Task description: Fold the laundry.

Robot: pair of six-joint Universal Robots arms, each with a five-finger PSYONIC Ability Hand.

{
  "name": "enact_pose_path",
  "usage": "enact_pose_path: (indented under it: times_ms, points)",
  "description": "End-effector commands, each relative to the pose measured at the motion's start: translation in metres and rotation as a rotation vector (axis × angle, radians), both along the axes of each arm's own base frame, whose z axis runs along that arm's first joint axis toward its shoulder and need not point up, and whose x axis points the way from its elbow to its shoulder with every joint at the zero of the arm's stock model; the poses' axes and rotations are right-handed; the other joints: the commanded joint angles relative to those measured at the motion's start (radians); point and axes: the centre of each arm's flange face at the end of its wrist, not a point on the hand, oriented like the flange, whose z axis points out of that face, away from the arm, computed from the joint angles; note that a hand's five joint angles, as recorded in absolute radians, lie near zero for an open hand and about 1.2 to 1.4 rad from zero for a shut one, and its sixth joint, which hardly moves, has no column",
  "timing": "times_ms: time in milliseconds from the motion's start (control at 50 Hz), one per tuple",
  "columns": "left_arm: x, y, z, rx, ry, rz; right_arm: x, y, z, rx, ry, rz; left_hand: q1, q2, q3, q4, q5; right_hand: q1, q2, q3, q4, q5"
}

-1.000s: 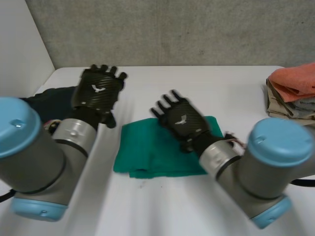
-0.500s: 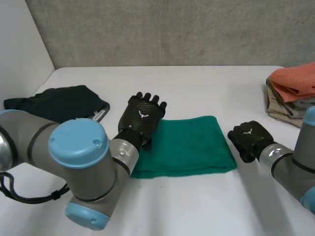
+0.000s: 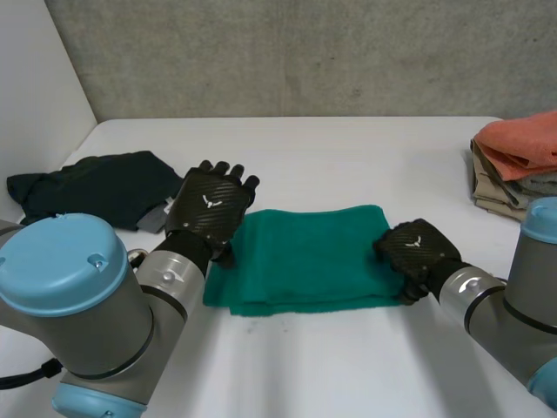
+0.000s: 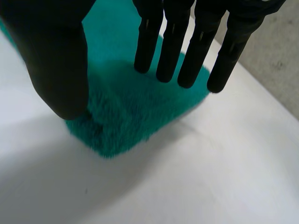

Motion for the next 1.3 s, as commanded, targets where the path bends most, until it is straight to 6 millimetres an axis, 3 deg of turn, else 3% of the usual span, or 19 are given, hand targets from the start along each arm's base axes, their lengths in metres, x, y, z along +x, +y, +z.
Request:
enact_pose_path:
  times_ms: [20, 180, 320, 400, 460, 480, 520, 560, 640, 720, 780, 840, 900, 940, 1040, 1140, 1260, 1300]
  points:
    - [-0.002, 0.002, 0.003, 0.012, 0.033, -0.009, -0.010, -0.018, -0.014, 0.007, 0.002, -0.042, -0.034, -0.026, -0.029, -0.020, -0.016, 0.696, 0.701, 0.698, 0.704, 0.702]
    - [-0.001, 0.003, 0.008, 0.002, 0.043, -0.006, -0.030, -0.030, -0.011, -0.028, 0.054, -0.147, -0.034, -0.026, -0.029, -0.020, -0.016, 0.723, 0.728, 0.725, 0.731, 0.729]
    - [0.002, 0.002, 0.019, -0.024, 0.062, 0.004, -0.030, -0.031, 0.016, -0.143, 0.114, -0.139, -0.034, -0.026, -0.029, -0.020, -0.016, 0.723, 0.728, 0.725, 0.731, 0.729]
    - [0.005, 0.002, 0.024, -0.036, 0.072, 0.013, -0.007, -0.023, 0.031, -0.239, 0.124, -0.039, -0.037, -0.029, -0.032, -0.023, -0.019, 0.723, 0.728, 0.725, 0.731, 0.729]
    - [0.012, -0.002, 0.029, -0.047, 0.079, 0.036, 0.035, -0.003, 0.045, -0.348, 0.078, 0.107, -0.040, -0.032, -0.034, -0.026, -0.022, 0.723, 0.728, 0.725, 0.731, 0.729]
    - [0.014, -0.004, 0.029, -0.047, 0.078, 0.045, 0.058, 0.014, 0.050, -0.398, 0.041, 0.198, -0.040, -0.032, -0.034, -0.026, -0.022, 0.723, 0.728, 0.725, 0.731, 0.729]
    - [0.023, -0.008, 0.033, -0.056, 0.083, 0.073, 0.079, 0.031, 0.053, -0.442, -0.004, 0.298, -0.037, -0.029, -0.032, -0.023, -0.019, 0.723, 0.728, 0.725, 0.731, 0.729]
    - [0.027, -0.011, 0.035, -0.061, 0.087, 0.088, 0.102, 0.055, 0.042, -0.447, -0.042, 0.433, -0.040, -0.032, -0.034, -0.026, -0.022, 0.723, 0.728, 0.725, 0.731, 0.729]
    - [0.032, -0.012, 0.035, -0.054, 0.097, 0.104, 0.125, 0.084, 0.016, -0.402, -0.070, 0.618, -0.037, -0.029, -0.032, -0.023, -0.019, 0.723, 0.728, 0.725, 0.731, 0.729]
    - [0.037, -0.013, 0.034, -0.039, 0.112, 0.117, 0.137, 0.099, -0.002, -0.356, -0.075, 0.690, -0.040, -0.032, -0.034, -0.026, -0.022, 0.723, 0.728, 0.725, 0.731, 0.729]
    - [0.039, -0.015, 0.032, -0.030, 0.116, 0.123, 0.137, 0.095, 0.001, -0.359, -0.077, 0.667, -0.040, -0.032, -0.034, -0.026, -0.022, 0.723, 0.728, 0.725, 0.731, 0.729]
    - [0.038, -0.017, 0.032, -0.029, 0.121, 0.120, 0.135, 0.092, 0.006, -0.337, -0.086, 0.607, -0.040, -0.032, -0.034, -0.026, -0.022, -0.131, -0.126, -0.129, -0.123, -0.125]
    - [0.036, -0.021, 0.036, -0.045, 0.134, 0.120, 0.129, 0.084, 0.017, -0.274, -0.153, 0.526, -0.040, -0.032, -0.034, -0.026, -0.022, -0.291, -0.286, -0.289, -0.283, -0.285]
    - [0.033, -0.022, 0.040, -0.059, 0.143, 0.114, 0.117, 0.067, 0.041, -0.231, -0.264, 0.427, -0.040, -0.032, -0.034, -0.026, -0.022, -0.490, -0.485, -0.488, -0.482, -0.484]
    - [0.013, -0.024, 0.045, -0.060, 0.174, 0.068, 0.090, 0.033, 0.068, -0.042, -0.501, 0.234, -0.040, -0.032, -0.034, -0.026, -0.022, -0.498, -0.493, -0.496, -0.491, -0.493]
    - [-0.030, -0.010, 0.039, 0.007, 0.243, -0.045, 0.068, 0.003, 0.076, 0.117, -0.583, 0.079, -0.034, -0.026, -0.029, -0.020, -0.016, -0.498, -0.493, -0.496, -0.491, -0.493]
    - [-0.058, -0.013, 0.004, 0.141, 0.196, -0.075, 0.058, -0.025, 0.043, 0.267, -0.445, -0.025, -0.037, -0.029, -0.032, -0.023, -0.019, -0.498, -0.493, -0.496, -0.491, -0.493]
    - [-0.069, -0.012, -0.016, 0.199, 0.144, -0.084, 0.059, -0.029, 0.034, 0.283, -0.401, -0.020, -0.037, -0.029, -0.032, -0.023, -0.019, -0.498, -0.493, -0.496, -0.491, -0.493]
